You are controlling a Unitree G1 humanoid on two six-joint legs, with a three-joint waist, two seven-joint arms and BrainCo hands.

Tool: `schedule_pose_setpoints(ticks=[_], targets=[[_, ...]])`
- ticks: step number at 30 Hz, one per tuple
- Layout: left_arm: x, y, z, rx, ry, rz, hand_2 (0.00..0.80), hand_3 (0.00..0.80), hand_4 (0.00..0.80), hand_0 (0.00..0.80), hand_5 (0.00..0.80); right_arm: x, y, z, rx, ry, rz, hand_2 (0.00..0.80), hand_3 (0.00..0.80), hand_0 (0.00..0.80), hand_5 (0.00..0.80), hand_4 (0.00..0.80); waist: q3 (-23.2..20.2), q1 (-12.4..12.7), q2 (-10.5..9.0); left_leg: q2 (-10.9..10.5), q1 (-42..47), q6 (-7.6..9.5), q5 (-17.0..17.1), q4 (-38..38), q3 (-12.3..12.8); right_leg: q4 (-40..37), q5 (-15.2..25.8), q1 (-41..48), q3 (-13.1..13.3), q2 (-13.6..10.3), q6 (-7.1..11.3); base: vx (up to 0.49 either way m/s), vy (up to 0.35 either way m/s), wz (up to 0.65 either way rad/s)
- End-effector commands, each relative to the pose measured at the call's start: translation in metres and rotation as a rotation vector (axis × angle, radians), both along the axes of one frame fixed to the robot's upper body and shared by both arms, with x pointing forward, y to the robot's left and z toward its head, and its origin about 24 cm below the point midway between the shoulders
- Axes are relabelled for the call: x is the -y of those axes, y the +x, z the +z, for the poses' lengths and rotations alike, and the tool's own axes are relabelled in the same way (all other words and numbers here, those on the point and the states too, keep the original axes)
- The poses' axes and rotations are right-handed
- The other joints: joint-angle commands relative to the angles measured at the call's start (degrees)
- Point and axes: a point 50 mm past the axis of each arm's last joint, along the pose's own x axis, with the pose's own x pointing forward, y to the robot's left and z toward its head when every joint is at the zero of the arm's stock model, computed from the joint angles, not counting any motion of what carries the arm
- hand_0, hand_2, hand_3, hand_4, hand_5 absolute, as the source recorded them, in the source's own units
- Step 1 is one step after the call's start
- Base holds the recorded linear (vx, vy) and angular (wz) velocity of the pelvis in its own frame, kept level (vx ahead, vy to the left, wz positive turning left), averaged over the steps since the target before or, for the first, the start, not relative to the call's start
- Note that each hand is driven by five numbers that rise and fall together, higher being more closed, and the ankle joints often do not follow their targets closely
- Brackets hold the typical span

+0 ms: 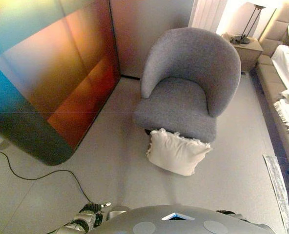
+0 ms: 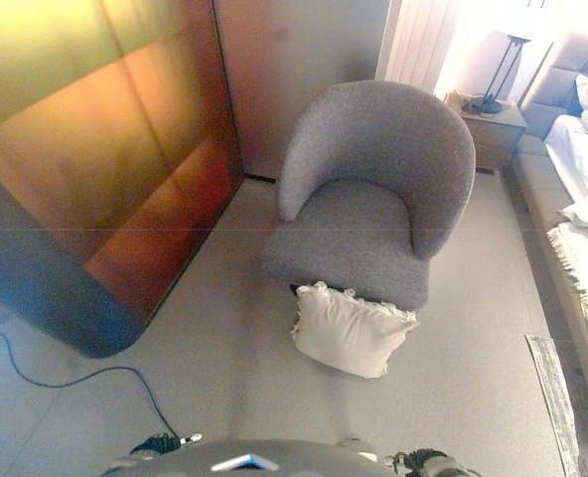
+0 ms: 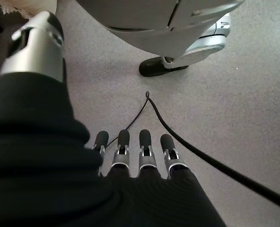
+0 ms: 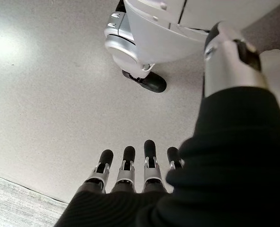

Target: Pick up the cushion and take it to the sofa

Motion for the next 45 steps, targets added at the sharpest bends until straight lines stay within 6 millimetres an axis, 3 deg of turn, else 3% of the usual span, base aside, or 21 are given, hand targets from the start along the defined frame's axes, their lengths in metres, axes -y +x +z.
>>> schedule_pose_setpoints(ticks=[1,26,31,33,36,38,40,41,42,45], targets=[[-0.005,0.017,0.003,0.016,0.024,0.059,0.0,0.0,0.0,0.0,0.0,-0.002,0.026,0.002,0.049,-0.006,-0.011,0.0,0.0,0.0,0.0,0.0,3.72,-0.91,-0.03,-5.79,0.72,6.96,-6.45,0.34,1.89,0.38,-4.26,0.91,-0.41,5.2,-3.06,0.0,0.0,0.0],[-0.004,0.014,0.002,-0.012,0.013,0.008,0.0,0.0,0.0,0.0,0.0,-0.004,0.025,0.001,0.037,-0.013,-0.007,0.0,0.0,0.0,0.0,0.0,3.33,-0.38,0.13,-5.07,1.07,6.4,-6.63,0.34,1.97,0.38,-5.12,1.9,-1.84,5.45,-3.3,0.016,-0.007,0.0],[-0.007,0.013,0.003,-0.014,0.03,0.021,0.0,0.0,0.0,0.0,0.0,-0.003,0.027,0.002,0.035,-0.015,-0.003,0.0,0.0,0.0,0.0,0.0,3.83,-0.7,-0.1,-4.65,1.97,6.59,-6.24,0.34,2.26,1.92,-6.15,1.9,-0.87,6.33,-4.14,0.044,-0.08,0.01],[-0.007,0.016,0.004,-0.002,0.034,0.04,0.0,0.0,0.0,0.0,0.0,-0.003,0.03,0.002,0.043,-0.014,-0.002,0.0,0.0,0.0,0.0,0.0,4.43,-0.63,-0.53,-4.39,1.21,6.53,-6.83,3.29,2.14,3.1,-6.55,1.35,-0.17,6.44,-4.73,-0.016,-0.137,-0.01],[-0.008,0.022,0.005,0.035,0.04,0.048,0.0,0.0,0.0,0.0,0.0,-0.001,0.038,0.004,0.06,-0.012,-0.003,0.0,0.0,0.0,0.0,0.0,6.18,-0.04,-2.51,-3.98,-3.67,6.68,-10.05,17.15,1.69,6.07,-7.04,-0.25,-0.01,5.32,-6.28,-0.042,-0.184,-0.01],[-0.007,0.024,0.005,0.048,0.024,0.065,0.0,0.0,0.0,0.0,0.0,0.003,0.044,0.006,0.072,-0.03,-0.009,0.0,0.0,0.0,0.0,0.0,8.02,0.73,-3.12,-2.94,-9.77,6.37,-7.05,29.34,0.39,7.71,-7.12,-0.98,0.11,5.39,-8.04,-0.04,-0.181,-0.02],[-0.005,0.021,0.004,0.05,0.005,0.094,0.0,0.0,0.0,0.0,0.0,0.007,0.048,0.008,0.077,-0.035,-0.006,0.0,0.0,0.0,0.0,0.0,9.24,1.26,-2.98,-2.69,-13.36,6.67,-5.85,34.77,-0.34,8.88,-7.31,-1.06,0.85,5.83,-8.87,0.017,-0.101,-0.06],[-0.005,0.02,0.003,0.05,0.001,0.105,0.0,0.0,0.0,0.0,0.0,0.008,0.048,0.009,0.078,-0.035,-0.006,0.0,0.0,0.0,0.0,0.0,9.6,1.49,-2.83,-2.79,-14.12,6.61,-5.35,34.93,-0.66,9.01,-7.46,-0.75,1.23,6.06,-8.97,0.115,-0.032,-0.08],[-0.006,0.017,0.003,0.056,-0.001,0.132,0.0,0.0,0.0,0.0,0.0,0.011,0.05,0.01,0.08,-0.036,0.005,0.0,0.0,0.0,0.0,0.0,10.39,2.46,-2.09,-4.13,-16.11,6.01,-3.2,31.96,-1.82,8.88,-8.25,0.67,2.18,6.97,-8.73,0.138,-0.002,-0.12],[-0.007,0.014,0.003,0.058,0.004,0.137,0.0,0.0,0.0,0.0,0.0,0.012,0.046,0.01,0.077,-0.038,0.01,0.0,0.0,0.0,0.0,0.0,10.86,3.8,-0.68,-4.82,-16.4,5.05,-0.17,23.04,-2.14,8.09,-10.4,4.01,3.42,8.63,-8.3,0.234,0.01,-0.4]])
